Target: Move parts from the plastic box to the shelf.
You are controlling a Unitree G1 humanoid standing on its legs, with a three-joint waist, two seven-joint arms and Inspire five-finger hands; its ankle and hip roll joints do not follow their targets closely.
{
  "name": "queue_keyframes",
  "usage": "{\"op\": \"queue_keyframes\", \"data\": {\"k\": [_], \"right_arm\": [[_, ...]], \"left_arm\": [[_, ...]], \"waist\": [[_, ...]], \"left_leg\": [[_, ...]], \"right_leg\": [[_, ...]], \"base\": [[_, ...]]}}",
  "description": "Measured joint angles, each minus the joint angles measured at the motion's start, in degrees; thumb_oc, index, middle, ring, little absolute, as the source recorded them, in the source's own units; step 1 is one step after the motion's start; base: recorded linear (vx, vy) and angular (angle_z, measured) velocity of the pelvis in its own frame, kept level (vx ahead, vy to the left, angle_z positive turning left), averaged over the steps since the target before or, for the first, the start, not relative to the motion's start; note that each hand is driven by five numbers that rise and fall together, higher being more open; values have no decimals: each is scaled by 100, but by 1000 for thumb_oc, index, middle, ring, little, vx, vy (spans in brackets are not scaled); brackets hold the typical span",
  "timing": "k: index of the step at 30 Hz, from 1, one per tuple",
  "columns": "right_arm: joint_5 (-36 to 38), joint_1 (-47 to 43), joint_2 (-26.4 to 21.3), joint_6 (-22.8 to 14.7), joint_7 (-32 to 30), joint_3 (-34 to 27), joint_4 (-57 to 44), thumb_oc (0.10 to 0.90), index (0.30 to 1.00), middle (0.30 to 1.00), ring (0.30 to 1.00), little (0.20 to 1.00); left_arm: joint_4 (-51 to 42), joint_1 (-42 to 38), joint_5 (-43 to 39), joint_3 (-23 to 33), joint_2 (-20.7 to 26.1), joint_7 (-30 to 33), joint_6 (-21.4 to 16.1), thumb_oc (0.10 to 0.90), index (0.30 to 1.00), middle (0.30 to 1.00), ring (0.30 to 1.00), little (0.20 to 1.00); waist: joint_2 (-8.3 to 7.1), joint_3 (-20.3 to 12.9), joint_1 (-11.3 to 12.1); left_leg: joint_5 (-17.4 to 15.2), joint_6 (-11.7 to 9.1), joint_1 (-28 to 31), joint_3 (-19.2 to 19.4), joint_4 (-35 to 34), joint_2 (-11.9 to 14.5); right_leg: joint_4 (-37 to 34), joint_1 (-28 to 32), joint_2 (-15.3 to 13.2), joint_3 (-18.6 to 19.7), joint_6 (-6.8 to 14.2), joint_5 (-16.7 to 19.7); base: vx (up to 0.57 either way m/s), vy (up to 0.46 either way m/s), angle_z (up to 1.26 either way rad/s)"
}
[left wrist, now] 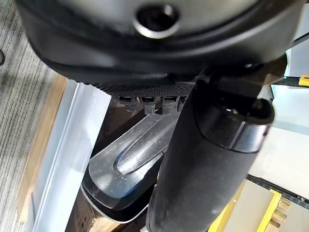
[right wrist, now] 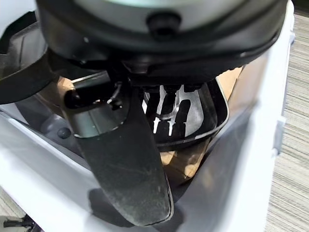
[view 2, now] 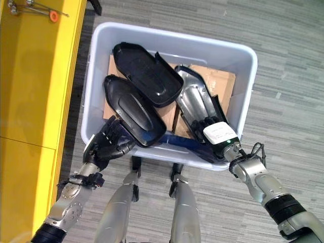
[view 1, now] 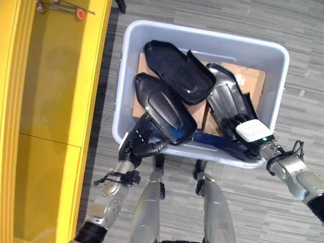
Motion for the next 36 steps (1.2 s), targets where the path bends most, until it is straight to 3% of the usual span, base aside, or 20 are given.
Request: {"op": "queue_keyframes", "data": {"k": [6,15,16,17,19,28,36], "right_arm": [[-4,-225,355,138,-546,-121,447,900,1000,1000,1000,1000],[-230,-712,768,434,-888,17,907,900,1000,1000,1000,1000],[-256,-737,810,438,-901,54,967,631,624,624,624,624],[-355,-766,877,455,-932,75,1060,512,456,456,456,456],[-455,-772,957,540,-951,85,1070,400,300,300,300,300],[-657,-914,1007,650,-1079,11,1076,400,300,300,300,300],[-532,-490,1062,608,-615,107,906,400,300,300,300,300]], "left_arm": [[-123,-82,-3,108,-5,3,-94,900,1000,1000,1000,1000],[-138,-132,-4,164,-16,113,-183,900,1000,1000,1000,1000],[-132,-144,-4,162,-17,127,-174,900,1000,1000,1000,1000],[-131,-151,-5,161,-17,143,-167,900,1000,1000,1000,1000],[-130,-152,-5,162,-20,157,-165,900,1000,1000,1000,1000],[-65,-161,-4,111,-66,170,-78,900,1000,1000,1000,1000],[55,-164,-2,-47,-89,154,94,900,1000,1000,1000,1000]], "waist": [[36,-6,-61],[111,-19,-137],[111,-19,-137],[111,-19,-138],[111,-20,-140],[113,-30,-128],[108,-32,-8]], "left_leg": [[-17,19,-467,-3,303,-27],[-29,5,-690,-18,490,-6],[-36,5,-693,-18,510,-2],[-43,6,-693,-18,527,-2],[-53,5,-696,-18,555,2],[-76,24,-556,-48,614,-11],[-83,26,-189,-52,519,-10]], "right_leg": [[511,-558,-77,70,-82,-137],[721,-816,-78,102,-140,-214],[738,-817,-76,101,-140,-214],[754,-816,-77,101,-143,-212],[769,-813,-78,101,-144,-212],[746,-607,-89,80,-163,-188],[546,-188,-71,44,-125,-165]], "base": [[-10,-3,3],[0,0,0],[0,0,0],[0,0,0],[0,0,0],[1,2,1],[0,0,0]]}}
